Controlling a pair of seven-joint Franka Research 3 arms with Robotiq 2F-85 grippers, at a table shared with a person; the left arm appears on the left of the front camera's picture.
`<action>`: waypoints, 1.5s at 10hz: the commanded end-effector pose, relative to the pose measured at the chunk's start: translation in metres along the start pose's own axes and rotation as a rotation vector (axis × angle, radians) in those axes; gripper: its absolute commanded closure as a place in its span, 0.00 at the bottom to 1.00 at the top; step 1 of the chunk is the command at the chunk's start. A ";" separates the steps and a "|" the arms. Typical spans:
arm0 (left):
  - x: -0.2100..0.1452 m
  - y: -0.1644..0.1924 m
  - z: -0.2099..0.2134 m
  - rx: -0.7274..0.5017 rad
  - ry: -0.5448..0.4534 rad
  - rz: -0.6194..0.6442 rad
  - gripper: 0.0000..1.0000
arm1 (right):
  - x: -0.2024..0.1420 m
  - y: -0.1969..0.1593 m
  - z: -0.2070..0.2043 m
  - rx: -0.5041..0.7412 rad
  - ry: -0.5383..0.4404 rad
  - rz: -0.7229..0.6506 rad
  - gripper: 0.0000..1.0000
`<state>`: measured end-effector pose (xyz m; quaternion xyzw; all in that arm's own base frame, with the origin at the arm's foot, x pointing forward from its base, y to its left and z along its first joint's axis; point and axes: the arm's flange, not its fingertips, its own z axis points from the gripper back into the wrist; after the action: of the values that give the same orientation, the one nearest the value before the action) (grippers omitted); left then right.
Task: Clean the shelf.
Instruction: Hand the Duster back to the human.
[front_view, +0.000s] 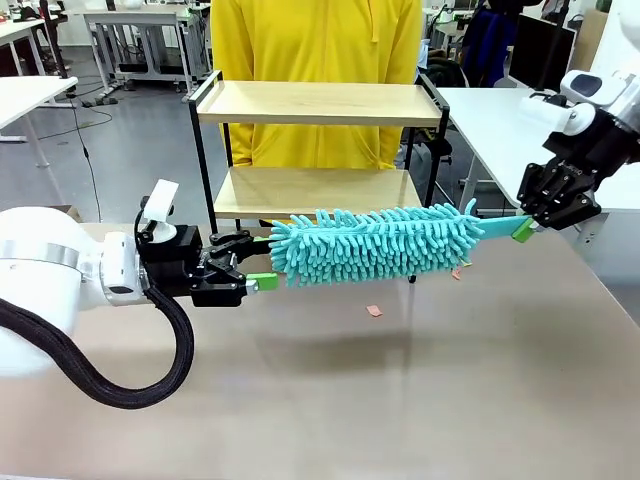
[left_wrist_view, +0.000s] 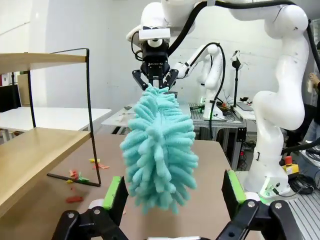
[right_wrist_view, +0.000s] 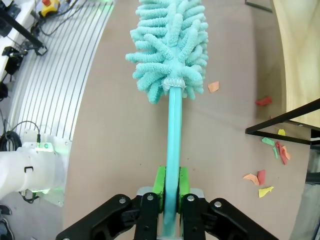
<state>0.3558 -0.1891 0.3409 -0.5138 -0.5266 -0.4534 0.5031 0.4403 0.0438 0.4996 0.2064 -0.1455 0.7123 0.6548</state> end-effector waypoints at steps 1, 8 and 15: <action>0.002 -0.045 0.006 0.032 -0.033 -0.022 0.00 | 0.003 0.002 0.003 -0.006 -0.008 -0.008 0.87; -0.002 -0.038 -0.055 -0.020 -0.068 -0.008 0.00 | 0.003 0.002 0.003 -0.006 -0.008 -0.008 0.87; -0.017 -0.030 -0.083 -0.022 0.004 -0.023 0.00 | 0.003 0.002 0.003 -0.006 -0.008 -0.008 0.87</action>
<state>0.3280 -0.2612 0.3334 -0.5225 -0.5149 -0.4647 0.4959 0.4400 0.0425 0.4994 0.2065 -0.1440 0.7120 0.6555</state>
